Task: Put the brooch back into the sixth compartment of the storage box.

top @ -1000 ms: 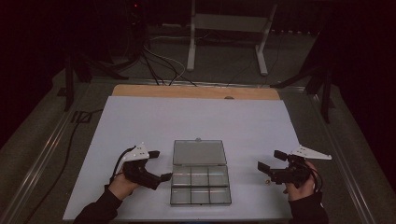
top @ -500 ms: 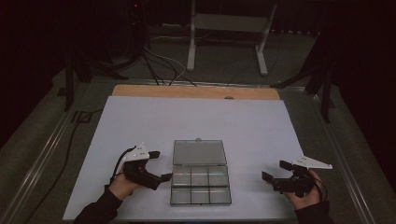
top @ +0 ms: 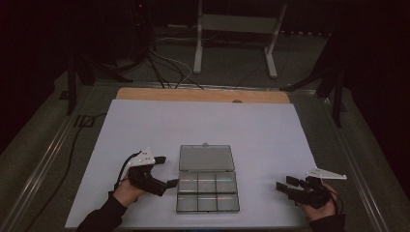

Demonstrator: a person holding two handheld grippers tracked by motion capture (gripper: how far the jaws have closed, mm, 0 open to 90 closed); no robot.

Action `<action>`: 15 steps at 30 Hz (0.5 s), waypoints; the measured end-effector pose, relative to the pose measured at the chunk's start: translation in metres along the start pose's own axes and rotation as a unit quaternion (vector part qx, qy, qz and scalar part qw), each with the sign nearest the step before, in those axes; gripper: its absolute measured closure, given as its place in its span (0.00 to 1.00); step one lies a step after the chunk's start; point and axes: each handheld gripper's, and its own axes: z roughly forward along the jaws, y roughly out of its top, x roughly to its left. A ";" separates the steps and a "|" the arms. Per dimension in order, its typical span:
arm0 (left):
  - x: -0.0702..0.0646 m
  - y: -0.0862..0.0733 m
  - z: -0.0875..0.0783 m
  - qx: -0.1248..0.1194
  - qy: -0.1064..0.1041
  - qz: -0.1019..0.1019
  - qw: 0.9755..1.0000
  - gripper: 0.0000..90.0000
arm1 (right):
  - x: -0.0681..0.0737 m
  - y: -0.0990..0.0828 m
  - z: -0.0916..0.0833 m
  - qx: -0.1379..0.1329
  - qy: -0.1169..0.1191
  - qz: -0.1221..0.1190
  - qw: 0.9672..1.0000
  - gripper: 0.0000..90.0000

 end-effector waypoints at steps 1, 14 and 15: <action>0.000 0.000 0.000 0.000 0.000 0.000 1.000 0.02 | 0.000 0.000 0.001 0.004 0.000 -0.002 1.000 0.51; 0.001 0.000 0.000 0.000 -0.002 -0.003 1.000 0.02 | 0.010 0.000 0.015 0.052 -0.058 -0.068 0.995 0.70; 0.001 -0.001 0.000 0.000 -0.002 -0.003 1.000 0.02 | 0.010 0.000 0.016 0.055 -0.059 -0.069 0.994 0.70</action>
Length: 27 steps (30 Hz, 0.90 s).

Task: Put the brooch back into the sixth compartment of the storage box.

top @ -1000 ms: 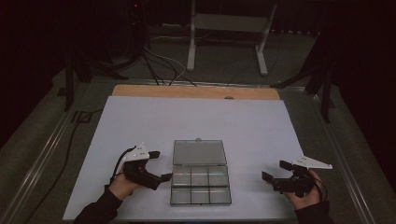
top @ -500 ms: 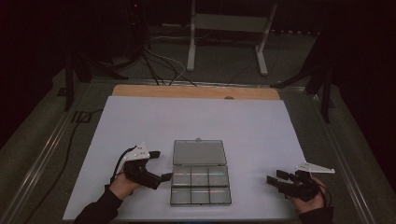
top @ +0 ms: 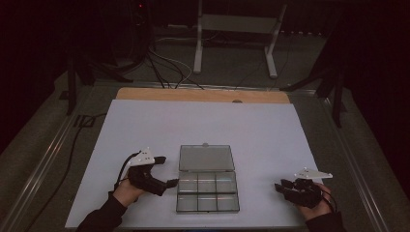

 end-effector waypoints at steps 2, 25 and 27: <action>0.000 0.000 0.000 0.000 -0.001 -0.001 1.000 0.02 | 0.001 0.000 0.002 0.004 -0.003 -0.005 1.000 0.73; 0.001 0.000 0.000 0.000 -0.002 -0.002 1.000 0.02 | 0.001 0.003 0.009 0.027 -0.011 -0.008 1.000 0.90; 0.001 0.000 0.000 0.000 -0.002 -0.002 1.000 0.02 | 0.001 0.003 0.009 0.026 -0.009 -0.004 1.000 0.90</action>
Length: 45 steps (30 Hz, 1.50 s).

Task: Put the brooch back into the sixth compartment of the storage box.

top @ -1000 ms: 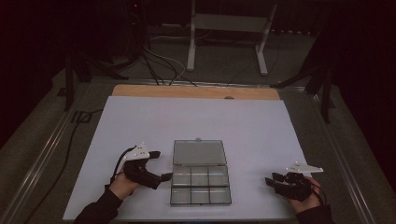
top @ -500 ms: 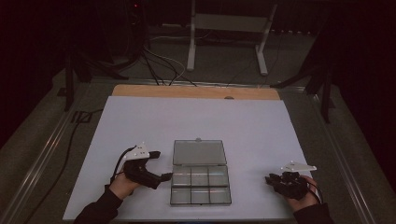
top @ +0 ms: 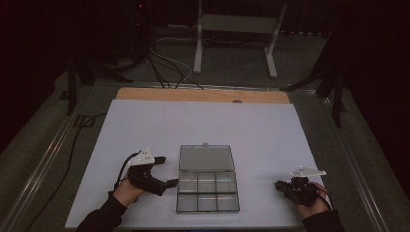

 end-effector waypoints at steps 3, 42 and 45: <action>0.000 0.000 0.000 0.000 0.000 0.000 1.000 0.02 | -0.002 0.000 -0.001 -0.004 0.006 0.009 1.000 0.90; 0.000 -0.001 0.000 -0.002 -0.003 0.002 1.000 0.02 | 0.014 0.012 -0.008 -0.028 0.050 0.010 0.998 0.90; 0.000 -0.001 0.000 -0.002 -0.004 0.001 1.000 0.02 | 0.016 0.014 -0.007 -0.028 0.054 0.008 0.998 0.90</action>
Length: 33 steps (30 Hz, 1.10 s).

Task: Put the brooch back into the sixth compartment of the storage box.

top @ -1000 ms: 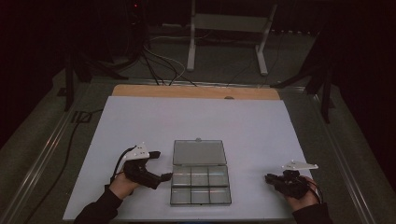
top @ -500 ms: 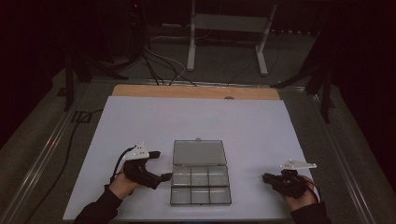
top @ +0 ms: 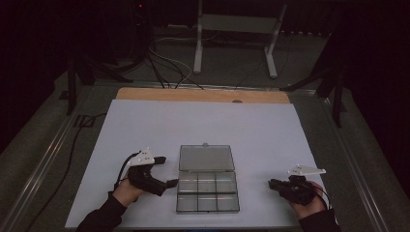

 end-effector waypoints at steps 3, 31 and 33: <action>0.000 0.000 0.000 0.001 0.000 0.001 1.000 0.02 | 0.001 0.001 0.000 -0.001 0.005 -0.002 1.000 0.90; 0.000 0.000 -0.001 0.001 0.000 0.002 1.000 0.02 | 0.026 0.023 0.003 -0.016 0.043 -0.027 0.999 0.90; 0.000 0.000 -0.001 0.000 -0.001 0.001 1.000 0.02 | 0.028 0.025 0.003 -0.020 0.046 -0.030 0.998 0.90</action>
